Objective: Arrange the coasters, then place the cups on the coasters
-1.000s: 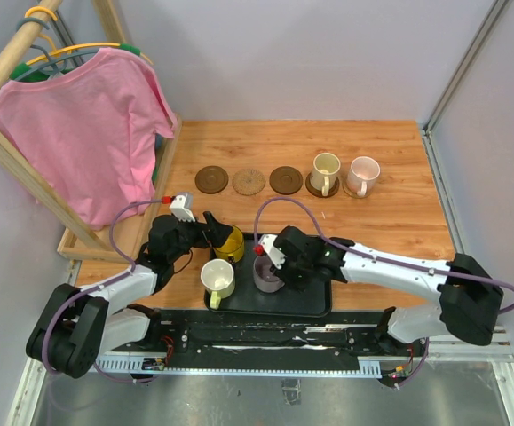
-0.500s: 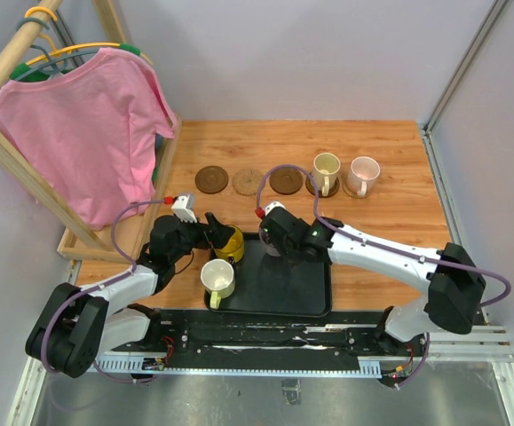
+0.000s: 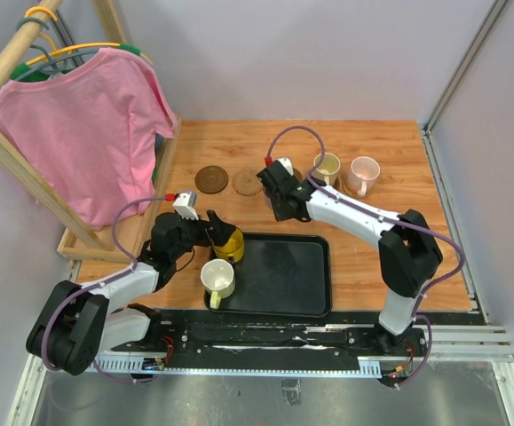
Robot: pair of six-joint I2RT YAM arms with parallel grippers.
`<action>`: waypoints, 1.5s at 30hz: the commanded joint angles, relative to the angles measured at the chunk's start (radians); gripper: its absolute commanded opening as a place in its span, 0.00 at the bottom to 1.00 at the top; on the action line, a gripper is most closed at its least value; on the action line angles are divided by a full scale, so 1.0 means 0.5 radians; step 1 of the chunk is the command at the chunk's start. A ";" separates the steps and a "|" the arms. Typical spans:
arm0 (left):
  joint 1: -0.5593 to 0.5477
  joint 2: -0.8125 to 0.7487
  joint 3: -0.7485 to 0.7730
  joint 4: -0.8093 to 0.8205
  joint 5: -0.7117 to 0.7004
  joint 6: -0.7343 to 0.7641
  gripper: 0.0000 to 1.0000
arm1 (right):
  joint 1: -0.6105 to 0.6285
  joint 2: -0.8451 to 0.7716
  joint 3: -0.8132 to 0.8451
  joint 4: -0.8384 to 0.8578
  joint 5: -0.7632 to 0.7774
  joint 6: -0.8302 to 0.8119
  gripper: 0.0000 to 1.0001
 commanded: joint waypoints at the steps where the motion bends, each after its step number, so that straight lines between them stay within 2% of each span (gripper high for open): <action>1: -0.015 0.038 0.081 -0.016 -0.001 0.074 1.00 | -0.135 0.147 0.218 0.185 0.049 0.093 0.01; 11: -0.016 0.045 0.096 -0.066 -0.029 0.111 1.00 | -0.369 0.437 0.546 0.222 0.049 0.067 0.01; 21: -0.015 0.047 0.099 -0.070 -0.026 0.101 1.00 | -0.445 0.621 0.712 0.224 0.045 -0.008 0.01; 36: -0.016 0.043 0.105 -0.104 -0.055 0.113 1.00 | -0.456 0.774 0.817 0.191 -0.030 -0.013 0.01; 45: -0.014 0.041 0.101 -0.116 -0.061 0.112 1.00 | -0.470 0.729 0.715 0.198 -0.105 0.038 0.01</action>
